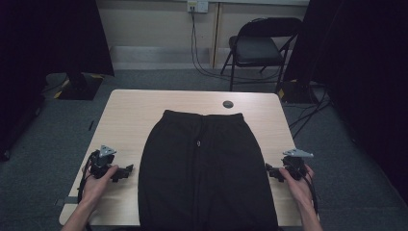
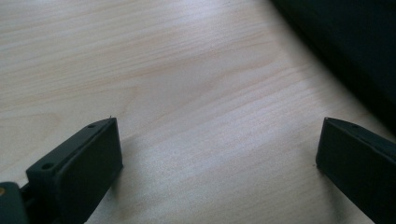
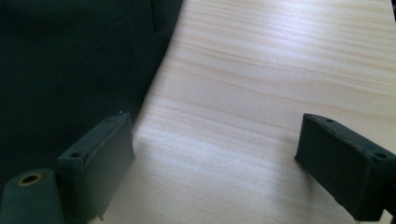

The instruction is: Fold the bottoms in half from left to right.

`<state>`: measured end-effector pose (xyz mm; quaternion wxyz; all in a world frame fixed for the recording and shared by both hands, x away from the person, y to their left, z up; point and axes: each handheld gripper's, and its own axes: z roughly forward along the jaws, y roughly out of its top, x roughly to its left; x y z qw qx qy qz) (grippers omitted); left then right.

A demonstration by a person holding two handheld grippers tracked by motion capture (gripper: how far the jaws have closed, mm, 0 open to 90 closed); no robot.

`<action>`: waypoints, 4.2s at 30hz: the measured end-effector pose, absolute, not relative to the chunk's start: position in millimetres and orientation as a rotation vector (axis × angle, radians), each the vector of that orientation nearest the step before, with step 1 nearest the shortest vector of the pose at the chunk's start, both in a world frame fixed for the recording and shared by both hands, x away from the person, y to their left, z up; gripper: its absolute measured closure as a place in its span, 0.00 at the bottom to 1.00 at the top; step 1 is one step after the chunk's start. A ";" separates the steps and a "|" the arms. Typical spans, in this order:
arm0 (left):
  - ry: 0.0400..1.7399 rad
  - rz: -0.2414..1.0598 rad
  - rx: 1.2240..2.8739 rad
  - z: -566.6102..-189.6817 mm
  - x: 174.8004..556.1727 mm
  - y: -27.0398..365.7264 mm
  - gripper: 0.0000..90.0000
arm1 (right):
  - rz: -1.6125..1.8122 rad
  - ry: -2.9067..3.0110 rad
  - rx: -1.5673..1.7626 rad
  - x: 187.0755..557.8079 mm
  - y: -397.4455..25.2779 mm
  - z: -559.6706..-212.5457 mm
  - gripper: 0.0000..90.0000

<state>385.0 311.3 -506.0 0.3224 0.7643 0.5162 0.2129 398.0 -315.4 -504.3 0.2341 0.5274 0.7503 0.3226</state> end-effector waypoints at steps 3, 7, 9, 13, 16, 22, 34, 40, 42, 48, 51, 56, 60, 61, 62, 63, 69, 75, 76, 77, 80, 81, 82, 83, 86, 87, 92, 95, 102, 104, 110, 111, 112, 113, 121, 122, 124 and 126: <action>1.358 0.557 2.011 -505.6 385.1 311.4 0.00 | 0.886 2.060 1.450 397.7 -315.3 -504.3 0.11; 1.378 0.545 2.018 -502.9 384.0 312.0 0.02 | 0.889 2.072 1.439 397.1 -314.9 -504.0 0.12; 1.385 0.546 2.016 -501.7 383.2 312.6 0.06 | 0.886 2.081 1.435 396.5 -314.1 -503.5 0.12; 1.383 0.532 2.016 -496.5 381.0 313.2 0.21 | 0.860 2.092 1.436 394.1 -313.9 -499.0 0.17; 1.329 0.563 1.984 -486.9 373.3 308.1 0.18 | 0.898 2.083 1.428 388.0 -313.7 -490.1 0.20; 1.218 0.563 2.016 -474.8 366.2 294.5 0.18 | 0.915 2.066 1.312 373.8 -293.3 -462.3 0.21; 0.963 0.485 2.073 -431.7 398.9 245.6 0.31 | 1.165 2.188 0.944 347.2 -182.2 -404.0 0.31; 0.944 0.456 2.151 -455.9 403.1 227.7 0.35 | 1.204 2.422 0.814 344.7 -116.0 -420.1 0.46; 0.942 0.427 2.173 -460.6 405.4 227.8 0.36 | 1.204 2.486 0.762 343.7 -90.1 -427.9 0.48; 0.953 0.351 2.178 -475.7 406.9 236.5 0.52 | 1.189 2.628 0.728 338.9 -40.0 -456.1 0.49; 0.959 0.306 2.191 -479.3 406.3 235.9 0.58 | 1.162 2.662 0.730 337.1 -26.9 -469.1 0.47; 0.930 0.339 2.233 -489.5 408.2 231.1 0.59 | 1.135 2.708 0.683 334.1 -19.2 -483.7 0.53; 0.936 0.356 2.225 -490.9 405.1 229.3 0.59 | 1.111 2.717 0.690 333.6 -24.0 -489.8 0.54; 0.938 0.372 2.224 -491.1 403.8 229.2 0.59 | 1.115 2.717 0.705 334.2 -25.9 -490.5 0.54; 0.956 0.369 2.208 -491.9 401.8 228.4 0.59 | 1.107 2.709 0.719 334.7 -28.6 -491.9 0.54; 0.954 0.369 2.214 -491.5 400.5 228.6 0.59 | 1.093 2.700 0.715 334.1 -30.6 -492.0 0.54; 0.951 0.361 2.205 -492.2 382.9 228.7 0.58 | 1.026 2.704 0.680 326.6 -53.5 -490.2 0.54; 0.917 0.321 2.240 -490.5 355.9 216.3 0.53 | 1.039 2.700 0.674 320.8 -84.4 -491.0 0.54; 0.903 0.315 2.243 -490.5 352.5 215.7 0.51 | 1.048 2.695 0.671 319.4 -89.2 -491.5 0.54; 0.876 0.310 2.241 -491.3 348.0 215.5 0.51 | 1.048 2.698 0.667 318.6 -92.7 -491.4 0.54; 0.881 0.235 2.231 -488.2 353.3 217.5 0.52 | 1.018 2.704 0.681 315.3 -101.2 -489.5 0.54; 0.893 0.237 2.222 -487.2 355.9 218.9 0.52 | 1.020 2.696 0.691 313.9 -102.4 -489.8 0.54; 0.907 0.242 2.205 -486.2 358.6 219.9 0.52 | 1.025 2.694 0.690 313.6 -102.7 -490.1 0.54; 0.917 0.252 2.194 -483.5 363.4 221.7 0.52 | 1.030 2.694 0.694 313.8 -103.1 -490.1 0.54; 0.914 0.292 2.165 -474.3 374.3 224.0 0.53 | 1.029 2.700 0.746 315.3 -103.9 -482.2 0.55; 0.909 0.305 2.155 -471.4 378.7 224.8 0.54 | 1.037 2.692 0.748 314.8 -104.0 -476.5 0.56; 0.938 0.324 2.171 -478.3 404.9 222.2 0.62 | 1.132 2.641 0.722 309.1 -94.3 -445.4 0.57; 0.927 0.297 2.209 -490.4 408.8 214.3 0.64 | 1.193 2.647 0.689 305.9 -75.0 -438.1 0.59; 0.895 0.354 2.202 -493.7 404.2 210.0 0.63 | 1.239 2.720 0.541 298.1 -18.6 -439.3 0.68; 0.900 0.355 2.202 -493.7 403.9 209.7 0.63 | 1.250 2.737 0.509 295.3 -5.9 -444.2 0.71; 0.898 0.355 2.198 -494.1 403.9 210.1 0.63 | 1.216 2.804 0.468 294.4 27.7 -465.1 0.69; 0.897 0.355 2.197 -494.2 403.9 210.2 0.63 | 1.196 2.802 0.457 293.7 33.7 -469.5 0.66; 0.890 0.357 2.197 -494.5 404.1 210.7 0.63 | 1.192 2.797 0.450 293.1 37.1 -472.0 0.66; 0.885 0.362 2.192 -495.1 404.1 211.0 0.63 | 1.229 2.817 0.456 292.6 41.7 -475.6 0.64; 0.883 0.372 2.186 -495.7 404.0 211.2 0.63 | 1.209 2.808 0.506 300.1 65.1 -495.6 0.47; 0.886 0.367 2.183 -495.9 403.9 211.0 0.63 | 1.209 2.794 0.505 301.7 65.7 -496.5 0.47; 0.886 0.367 2.182 -495.9 403.8 211.1 0.63 | 1.198 2.772 0.515 303.3 65.7 -496.7 0.48; 0.886 0.369 2.182 -495.8 404.0 211.3 0.63 | 1.157 2.738 0.474 299.7 65.5 -496.9 0.60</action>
